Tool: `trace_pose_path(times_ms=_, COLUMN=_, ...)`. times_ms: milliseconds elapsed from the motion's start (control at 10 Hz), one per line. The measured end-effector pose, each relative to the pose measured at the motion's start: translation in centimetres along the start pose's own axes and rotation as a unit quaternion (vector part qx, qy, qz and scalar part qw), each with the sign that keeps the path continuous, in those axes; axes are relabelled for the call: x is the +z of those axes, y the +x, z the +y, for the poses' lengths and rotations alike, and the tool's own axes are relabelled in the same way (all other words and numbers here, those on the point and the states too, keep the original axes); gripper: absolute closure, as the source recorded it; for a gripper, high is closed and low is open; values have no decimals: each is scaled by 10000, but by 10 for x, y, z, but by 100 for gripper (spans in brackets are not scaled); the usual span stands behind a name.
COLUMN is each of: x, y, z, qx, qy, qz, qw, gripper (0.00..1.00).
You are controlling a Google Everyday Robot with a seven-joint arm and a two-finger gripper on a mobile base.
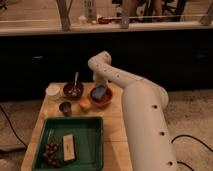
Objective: Wipe red bowl with sponge
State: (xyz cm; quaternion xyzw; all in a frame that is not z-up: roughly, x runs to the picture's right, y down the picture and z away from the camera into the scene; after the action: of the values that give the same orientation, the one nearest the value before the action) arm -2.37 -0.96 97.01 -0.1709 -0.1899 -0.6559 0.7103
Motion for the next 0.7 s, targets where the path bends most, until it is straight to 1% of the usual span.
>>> trace_pose_path(times_ms=100, x=-3, y=-8, z=-6, qx=-88, qy=129, qz=-43, qw=9999, gripper=100)
trace_pose_path(times_ms=200, x=-7, y=-16, z=-6, qx=-165, qy=216, qz=-66, qw=9996, gripper=100)
trace_pose_path(times_ms=400, x=-13, y=-26, z=1, qx=-183, qy=253, qz=-110, qw=9995, gripper=100)
trace_pose_path(times_ms=600, x=-15, y=-30, z=27, qx=-77, qy=147, qz=-114, qw=9998, gripper=100)
trace_pose_path(times_ms=700, x=-15, y=-28, z=43, qx=-20, qy=-3, qz=-95, qw=10000, gripper=100)
